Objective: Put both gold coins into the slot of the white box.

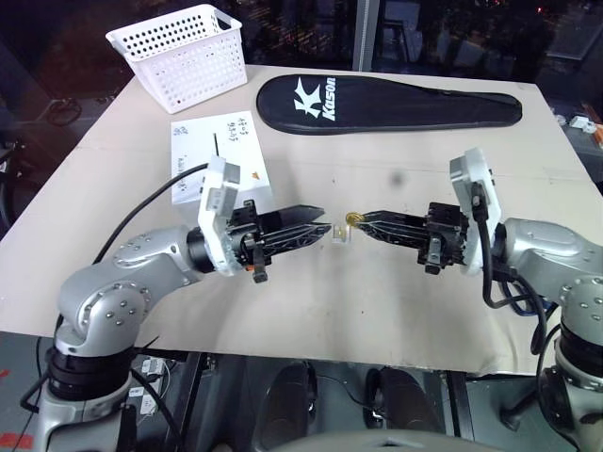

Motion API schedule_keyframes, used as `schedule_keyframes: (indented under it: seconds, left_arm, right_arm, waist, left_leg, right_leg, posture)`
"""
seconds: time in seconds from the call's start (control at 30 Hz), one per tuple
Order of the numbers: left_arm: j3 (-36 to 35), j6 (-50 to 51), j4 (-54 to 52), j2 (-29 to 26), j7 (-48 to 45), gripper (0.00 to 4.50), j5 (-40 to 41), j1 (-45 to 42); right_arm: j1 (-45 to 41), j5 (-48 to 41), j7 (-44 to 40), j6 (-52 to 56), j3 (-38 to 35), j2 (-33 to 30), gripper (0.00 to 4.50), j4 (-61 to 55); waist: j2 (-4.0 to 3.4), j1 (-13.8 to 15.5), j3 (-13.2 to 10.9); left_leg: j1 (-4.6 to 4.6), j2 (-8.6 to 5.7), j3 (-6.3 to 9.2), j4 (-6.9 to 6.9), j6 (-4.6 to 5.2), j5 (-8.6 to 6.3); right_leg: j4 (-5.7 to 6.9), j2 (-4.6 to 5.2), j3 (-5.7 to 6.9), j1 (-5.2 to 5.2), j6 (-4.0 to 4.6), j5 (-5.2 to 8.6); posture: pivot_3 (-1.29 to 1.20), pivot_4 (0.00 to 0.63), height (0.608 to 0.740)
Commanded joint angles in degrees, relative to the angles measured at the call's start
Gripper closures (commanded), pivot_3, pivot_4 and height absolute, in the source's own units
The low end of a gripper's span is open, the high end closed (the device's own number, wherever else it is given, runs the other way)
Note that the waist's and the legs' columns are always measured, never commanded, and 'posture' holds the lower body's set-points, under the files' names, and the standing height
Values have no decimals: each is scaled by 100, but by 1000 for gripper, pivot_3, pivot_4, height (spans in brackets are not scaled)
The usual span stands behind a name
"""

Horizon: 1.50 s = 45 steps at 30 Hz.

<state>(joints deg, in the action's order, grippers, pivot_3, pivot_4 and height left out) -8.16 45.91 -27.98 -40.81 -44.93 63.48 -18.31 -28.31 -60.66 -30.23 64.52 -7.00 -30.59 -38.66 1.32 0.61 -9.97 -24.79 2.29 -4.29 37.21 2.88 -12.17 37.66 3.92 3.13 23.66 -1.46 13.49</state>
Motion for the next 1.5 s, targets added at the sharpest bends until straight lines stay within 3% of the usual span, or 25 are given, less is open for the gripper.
schedule_keyframes:
  seconds: [0.03,0.73,0.87,0.9,1.4,1.5]
  left_arm:
    - [42,-15,-67,25,-102,3125,14,-157]
    - [282,-25,-93,151,-367,3125,-246,-280]
    - [322,51,-180,159,-355,4297,-155,-307]
    - [327,73,-187,163,-334,4410,-125,-334]
    - [264,253,-405,144,-182,4410,164,-227]
    - [135,213,-378,109,-147,4500,190,-100]
  right_arm:
    - [25,-176,5,-222,59,-69,4500,-263]
    - [171,-239,-171,-788,507,-295,4500,-372]
    - [315,-438,-121,-804,460,-341,4500,-581]
    - [342,-495,-104,-806,449,-360,4500,-623]
    - [478,-1808,632,-1052,222,-872,4500,-1159]
    - [151,-1465,571,-1113,394,-775,3610,-705]
  waist:
    - [0,5,0]
    - [1,12,0]
    - [1,11,0]
    - [1,11,0]
    - [2,9,-1]
    - [2,-6,-1]
  left_leg:
    - [0,0,1,0,0,0]
    - [-1,0,1,1,0,0]
    - [-1,0,0,1,0,0]
    - [-1,0,0,1,0,0]
    - [0,0,2,2,0,0]
    - [0,0,1,2,0,0]
  right_leg:
    - [0,0,0,0,-1,0]
    - [0,1,0,0,-3,1]
    - [-1,2,-1,-1,-3,2]
    - [-1,2,-1,0,-3,2]
    - [0,2,-1,-1,-10,6]
    - [-1,2,-3,-1,-8,6]
  posture:
    - [0,150,740]
    - [0,150,740]
    - [0,150,740]
    - [0,150,740]
    - [0,150,740]
    - [0,150,740]
